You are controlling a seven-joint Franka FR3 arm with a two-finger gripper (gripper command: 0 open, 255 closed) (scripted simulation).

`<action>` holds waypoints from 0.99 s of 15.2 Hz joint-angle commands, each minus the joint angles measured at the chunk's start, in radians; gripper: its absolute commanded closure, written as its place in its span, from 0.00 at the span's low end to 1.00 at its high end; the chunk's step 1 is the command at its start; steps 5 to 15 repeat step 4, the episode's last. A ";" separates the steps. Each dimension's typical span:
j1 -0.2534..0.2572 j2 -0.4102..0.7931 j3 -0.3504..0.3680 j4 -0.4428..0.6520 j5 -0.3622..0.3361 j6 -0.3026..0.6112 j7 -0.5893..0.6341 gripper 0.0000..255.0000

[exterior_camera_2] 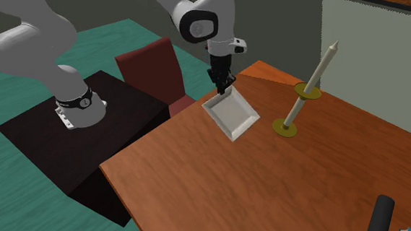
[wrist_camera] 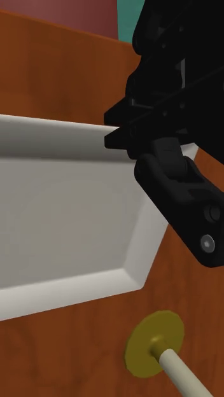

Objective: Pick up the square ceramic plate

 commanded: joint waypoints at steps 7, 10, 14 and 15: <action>-0.006 -0.028 0.009 0.010 0.024 -0.035 -0.020 1.00; -0.006 -0.028 0.009 0.010 0.024 -0.035 -0.020 1.00; -0.006 -0.028 0.009 0.010 0.024 -0.035 -0.020 1.00; -0.006 -0.028 0.009 0.010 0.024 -0.035 -0.020 1.00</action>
